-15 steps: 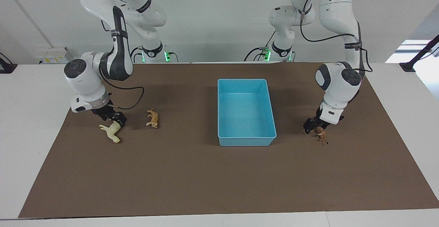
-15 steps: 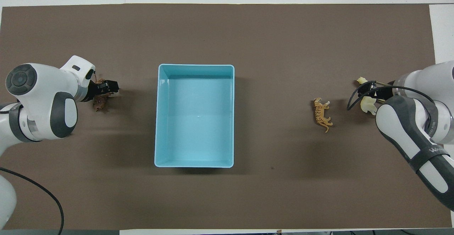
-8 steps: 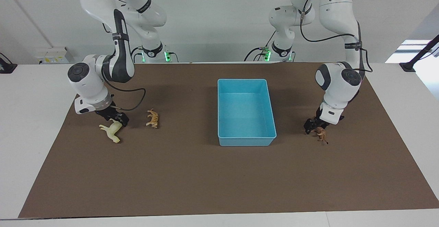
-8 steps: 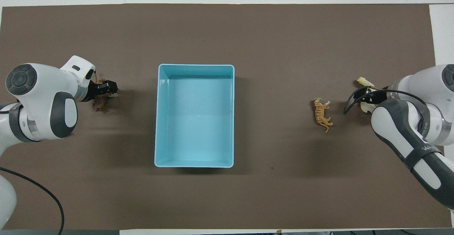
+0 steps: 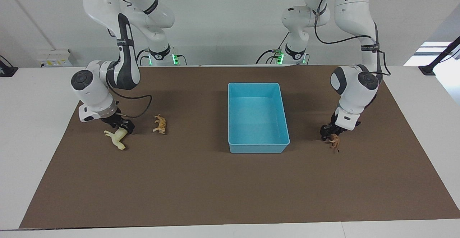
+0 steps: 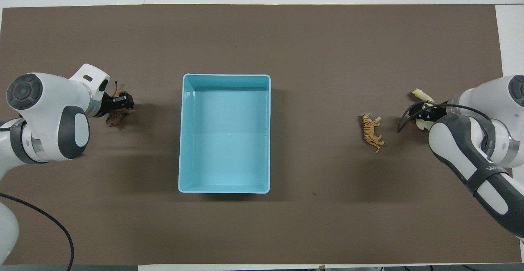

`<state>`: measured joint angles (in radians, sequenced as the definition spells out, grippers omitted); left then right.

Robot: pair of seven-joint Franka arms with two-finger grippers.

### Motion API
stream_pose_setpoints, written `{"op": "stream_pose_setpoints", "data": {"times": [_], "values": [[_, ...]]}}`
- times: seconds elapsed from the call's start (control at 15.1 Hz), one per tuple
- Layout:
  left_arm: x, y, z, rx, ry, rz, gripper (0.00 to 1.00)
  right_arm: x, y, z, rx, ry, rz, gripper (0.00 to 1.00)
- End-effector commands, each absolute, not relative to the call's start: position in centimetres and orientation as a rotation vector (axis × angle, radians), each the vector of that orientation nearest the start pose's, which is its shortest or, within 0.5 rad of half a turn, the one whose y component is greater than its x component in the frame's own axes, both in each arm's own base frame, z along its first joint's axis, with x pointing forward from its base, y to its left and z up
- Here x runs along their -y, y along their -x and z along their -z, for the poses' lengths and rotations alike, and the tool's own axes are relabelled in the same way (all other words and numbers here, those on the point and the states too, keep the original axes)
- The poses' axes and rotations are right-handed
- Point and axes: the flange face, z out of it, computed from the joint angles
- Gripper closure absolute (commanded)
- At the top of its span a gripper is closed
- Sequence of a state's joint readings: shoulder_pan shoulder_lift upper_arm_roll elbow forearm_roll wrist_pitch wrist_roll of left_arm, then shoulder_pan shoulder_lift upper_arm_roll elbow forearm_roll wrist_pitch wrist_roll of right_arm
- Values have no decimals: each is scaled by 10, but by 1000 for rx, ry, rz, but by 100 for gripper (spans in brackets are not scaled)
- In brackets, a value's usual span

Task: Put all toys into storage box
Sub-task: 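Grasp the brown horse with the left gripper while the right gripper grasps the llama, then carry the horse into the box while the right gripper lifts the llama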

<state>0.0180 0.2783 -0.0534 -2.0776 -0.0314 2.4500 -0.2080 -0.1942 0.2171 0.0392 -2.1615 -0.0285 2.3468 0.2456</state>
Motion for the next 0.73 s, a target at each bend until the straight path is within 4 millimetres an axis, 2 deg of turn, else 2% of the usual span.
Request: {"op": "stream_pose_setpoints", "data": {"times": [0.0,0.07,0.13,0.26,0.4,0.46,0.53,0.6,0.66], "values": [[28,-613,-340,370,3155,88,66,89,-556,-309,-576,3098,-26,100],[38,-619,-358,376,3154,62,66,85,-560,-323,-564,3100,-50,100],[43,-622,-375,405,3150,42,66,82,-568,-344,-564,3098,-74,100],[67,-621,-407,466,3134,-20,65,67,-585,-389,-590,3030,-145,100],[119,-612,-442,530,3113,-61,64,59,-597,-429,-711,2935,-144,100],[148,-609,-458,598,3099,-63,64,52,-605,-447,-697,2935,-87,100],[177,-602,-469,659,3084,-68,64,23,-610,-461,-613,2961,-57,100],[207,-593,-475,676,3086,-71,61,2,-612,-467,-560,2974,-50,100],[228,-585,-477,691,3089,-69,61,-13,-610,-471,-521,2986,-49,100]]}}
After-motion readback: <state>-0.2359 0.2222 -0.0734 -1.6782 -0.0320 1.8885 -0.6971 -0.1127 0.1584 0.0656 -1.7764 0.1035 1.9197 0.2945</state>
